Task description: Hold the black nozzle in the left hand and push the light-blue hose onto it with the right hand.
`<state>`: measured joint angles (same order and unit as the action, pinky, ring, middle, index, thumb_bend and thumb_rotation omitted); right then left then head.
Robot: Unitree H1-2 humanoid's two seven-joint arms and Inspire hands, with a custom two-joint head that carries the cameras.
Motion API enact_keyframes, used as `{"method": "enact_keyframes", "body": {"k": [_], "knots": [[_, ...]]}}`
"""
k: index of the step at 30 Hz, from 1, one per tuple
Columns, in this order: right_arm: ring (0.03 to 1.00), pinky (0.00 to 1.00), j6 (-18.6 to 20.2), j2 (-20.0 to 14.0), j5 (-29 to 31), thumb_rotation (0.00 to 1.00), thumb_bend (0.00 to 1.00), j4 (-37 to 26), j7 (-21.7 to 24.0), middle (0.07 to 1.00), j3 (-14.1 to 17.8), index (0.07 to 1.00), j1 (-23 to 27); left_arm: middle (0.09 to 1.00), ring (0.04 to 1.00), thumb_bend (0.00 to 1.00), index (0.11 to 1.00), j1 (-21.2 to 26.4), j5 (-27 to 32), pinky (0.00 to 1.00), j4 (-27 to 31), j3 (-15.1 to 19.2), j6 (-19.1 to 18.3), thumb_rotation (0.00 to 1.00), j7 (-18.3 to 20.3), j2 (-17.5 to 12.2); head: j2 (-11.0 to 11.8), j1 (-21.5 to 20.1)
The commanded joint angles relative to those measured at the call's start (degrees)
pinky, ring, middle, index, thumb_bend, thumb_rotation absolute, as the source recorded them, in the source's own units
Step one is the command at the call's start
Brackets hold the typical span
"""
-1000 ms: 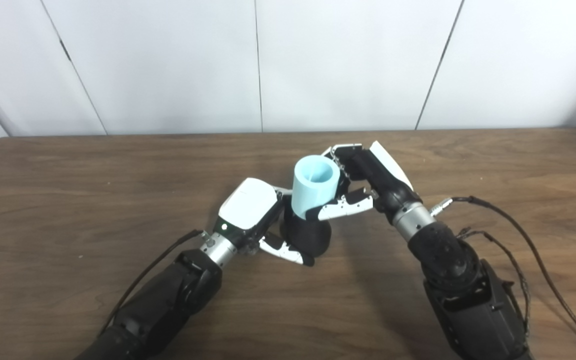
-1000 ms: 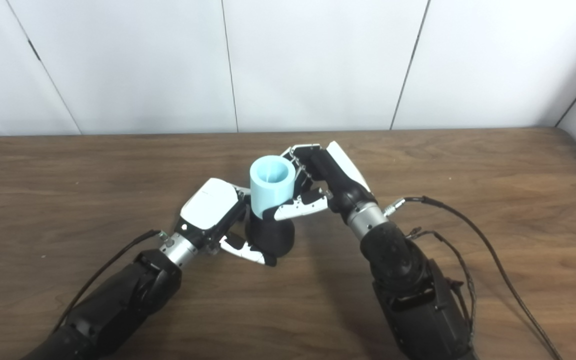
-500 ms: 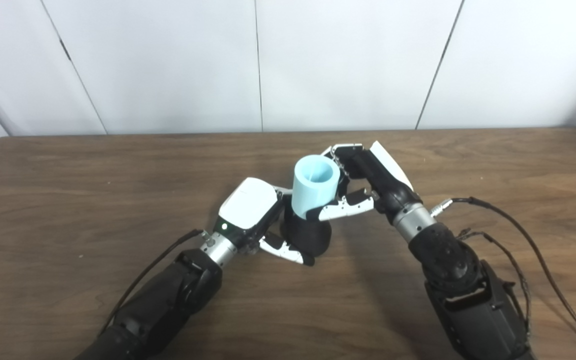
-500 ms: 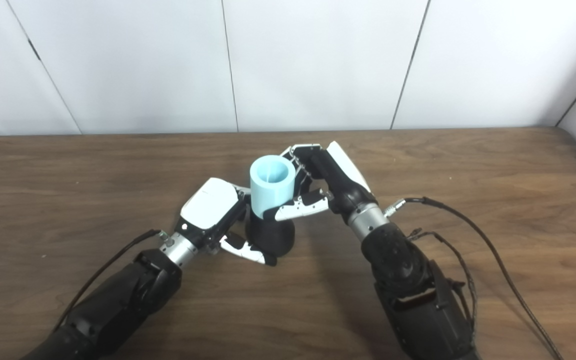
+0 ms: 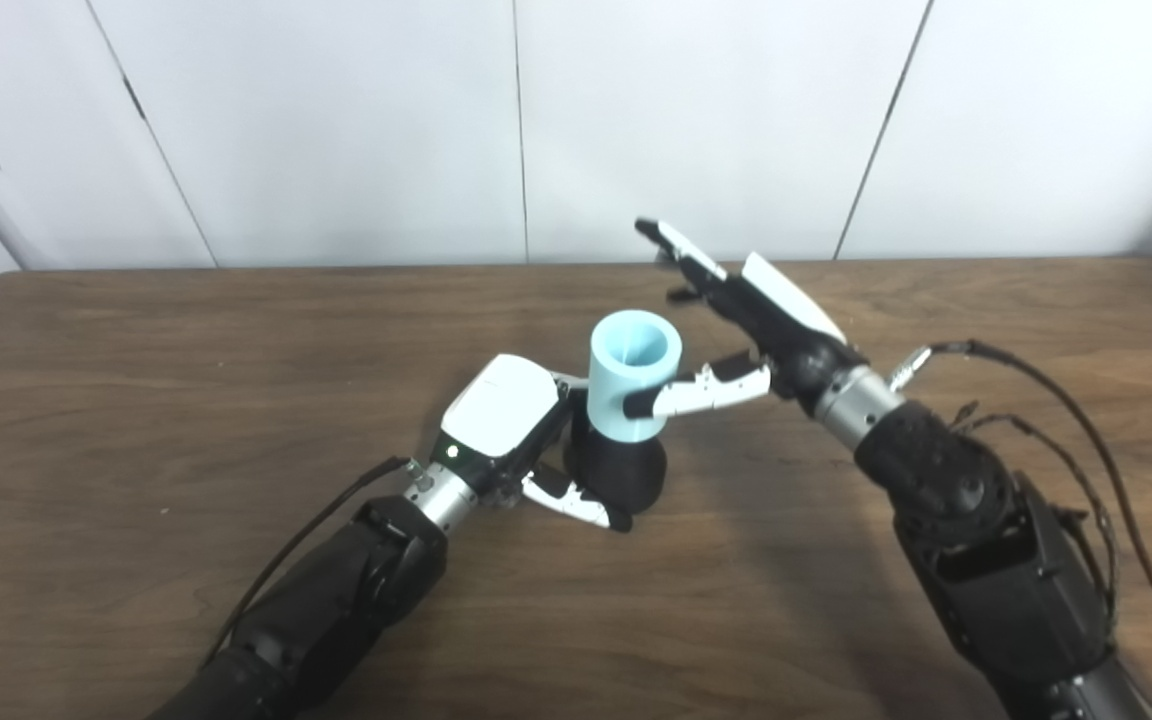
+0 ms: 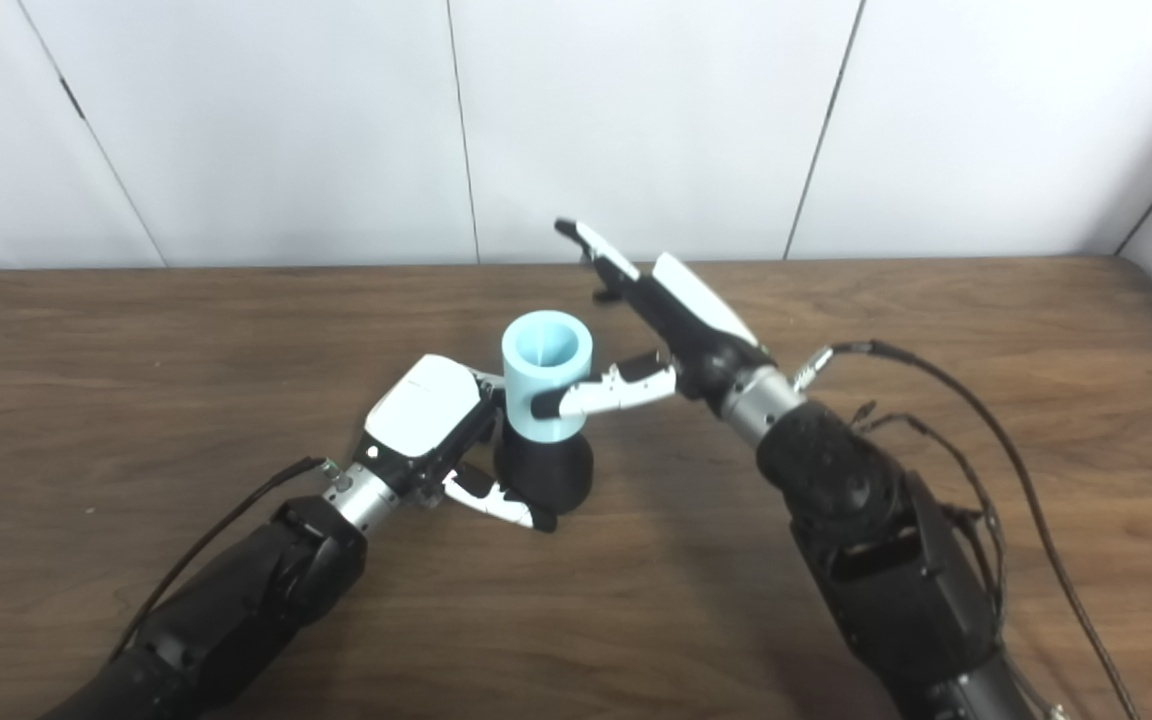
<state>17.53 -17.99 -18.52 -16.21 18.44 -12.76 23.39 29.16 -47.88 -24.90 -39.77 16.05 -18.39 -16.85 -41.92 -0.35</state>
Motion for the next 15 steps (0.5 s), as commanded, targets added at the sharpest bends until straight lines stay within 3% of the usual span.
{"method": "enact_keyframes", "body": {"k": [1, 5, 11, 13, 15], "knots": [[1.000, 0.99, -1.46, -1.27, -0.17, 0.43, 1.00, -1.76, -0.07, 1.000, 1.25, 1.000, 1.74, 0.402, 0.382, 0.52, 0.509, -5.09, -1.71, 0.28, -4.00, -3.12, 1.00, 0.00, 6.18, -0.17, -0.02, -0.02], [1.000, 0.96, -0.85, -1.46, -0.63, 0.46, 1.00, -2.02, -0.74, 1.000, 2.21, 1.000, 1.40, 0.402, 0.383, 0.52, 0.510, -5.04, -1.56, 0.28, -3.92, -3.14, 0.95, 0.00, 6.80, -0.16, -0.01, -0.01], [1.000, 1.00, -9.18, -2.27, 9.17, 0.42, 1.00, -2.23, 1.56, 1.000, 5.05, 1.000, 0.40, 0.403, 0.383, 0.52, 0.510, -4.96, -1.52, 0.28, -4.08, -3.06, 1.21, 0.00, 6.72, -0.21, 0.05, 0.10], [1.000, 0.99, -12.14, -4.10, 8.29, 0.47, 0.96, -4.39, 2.06, 1.000, 4.94, 0.990, -0.32, 0.401, 0.375, 0.52, 0.508, -4.81, -1.72, 0.27, -4.34, -3.08, 1.44, 0.00, 6.35, -0.26, 0.11, 0.10], [0.980, 0.93, -14.80, -6.03, 6.62, 0.57, 0.88, -6.06, 2.77, 0.986, 4.44, 0.960, -0.68, 0.398, 0.367, 0.52, 0.508, -4.71, -1.85, 0.26, -4.44, -3.04, 1.30, 0.00, 6.37, -0.27, 0.18, 0.03]]}}
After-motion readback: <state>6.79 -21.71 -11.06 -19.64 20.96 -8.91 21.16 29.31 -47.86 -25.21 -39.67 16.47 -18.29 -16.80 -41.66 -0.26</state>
